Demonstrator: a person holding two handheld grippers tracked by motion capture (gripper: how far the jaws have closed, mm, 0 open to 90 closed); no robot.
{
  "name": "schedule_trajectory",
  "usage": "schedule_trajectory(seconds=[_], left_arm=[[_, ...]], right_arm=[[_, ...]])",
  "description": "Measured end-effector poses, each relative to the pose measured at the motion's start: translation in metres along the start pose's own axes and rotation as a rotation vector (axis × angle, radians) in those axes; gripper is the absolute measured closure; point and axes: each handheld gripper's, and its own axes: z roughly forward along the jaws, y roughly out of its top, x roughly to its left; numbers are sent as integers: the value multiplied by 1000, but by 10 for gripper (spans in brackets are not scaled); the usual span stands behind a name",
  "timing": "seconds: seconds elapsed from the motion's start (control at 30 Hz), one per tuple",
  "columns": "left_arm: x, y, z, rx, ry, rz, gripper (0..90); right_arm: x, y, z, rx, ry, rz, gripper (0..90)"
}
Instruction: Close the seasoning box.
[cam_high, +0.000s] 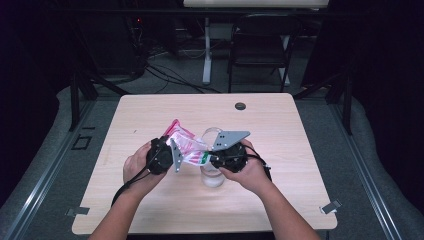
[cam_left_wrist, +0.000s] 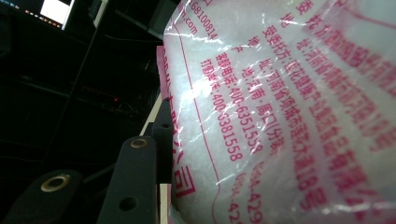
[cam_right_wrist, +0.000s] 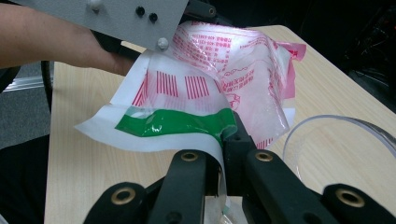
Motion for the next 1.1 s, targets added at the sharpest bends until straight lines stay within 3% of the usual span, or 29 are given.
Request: schedule_trajectory(seconds=[0.37, 1.1], left_arm=[[1, 5, -1, 3, 24, 43, 617], [-3, 9, -5, 17, 119, 132, 618]], right_arm=[[-2, -2, -2, 0, 9, 16, 884], [-5, -8, 0, 38, 25, 22, 882]])
